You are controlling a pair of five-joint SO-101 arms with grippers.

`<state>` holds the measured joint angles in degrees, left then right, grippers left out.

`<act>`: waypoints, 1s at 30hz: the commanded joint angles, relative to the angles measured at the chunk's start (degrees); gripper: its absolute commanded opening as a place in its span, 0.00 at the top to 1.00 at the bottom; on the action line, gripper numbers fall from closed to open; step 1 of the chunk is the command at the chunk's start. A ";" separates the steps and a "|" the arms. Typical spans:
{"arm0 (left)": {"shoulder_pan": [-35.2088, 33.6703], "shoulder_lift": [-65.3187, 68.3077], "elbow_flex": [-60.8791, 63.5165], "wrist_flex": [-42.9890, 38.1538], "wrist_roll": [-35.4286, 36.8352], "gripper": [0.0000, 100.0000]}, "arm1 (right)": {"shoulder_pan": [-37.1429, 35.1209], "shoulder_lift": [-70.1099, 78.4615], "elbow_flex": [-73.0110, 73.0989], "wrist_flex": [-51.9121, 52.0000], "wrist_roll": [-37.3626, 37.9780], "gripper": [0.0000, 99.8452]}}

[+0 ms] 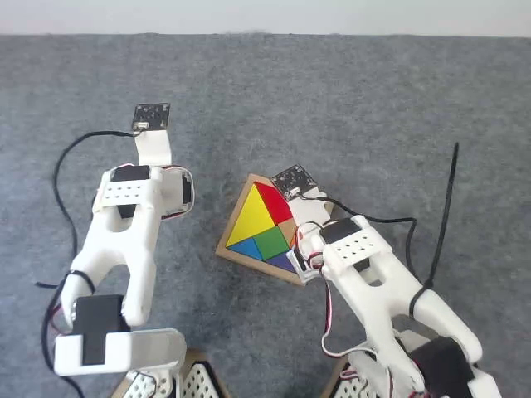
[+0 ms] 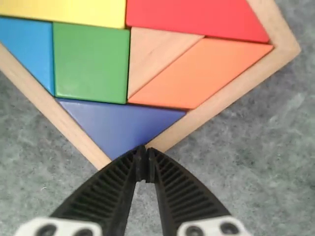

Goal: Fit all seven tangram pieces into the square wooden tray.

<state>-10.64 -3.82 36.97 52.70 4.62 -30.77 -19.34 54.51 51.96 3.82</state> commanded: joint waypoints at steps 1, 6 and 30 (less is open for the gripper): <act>0.35 -2.81 -0.84 -0.97 0.44 0.91 | 2.15 -5.05 -3.25 0.13 -0.62 0.99; 0.35 -2.81 -0.92 -0.97 0.44 0.91 | 5.67 -17.10 -1.67 2.59 -0.88 0.99; 8.88 -72.44 48.22 -29.01 0.00 0.91 | 22.46 -52.70 24.26 4.88 5.45 0.99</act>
<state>-2.73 -66.77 82.33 26.86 5.23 -10.46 -67.87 77.36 57.32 8.31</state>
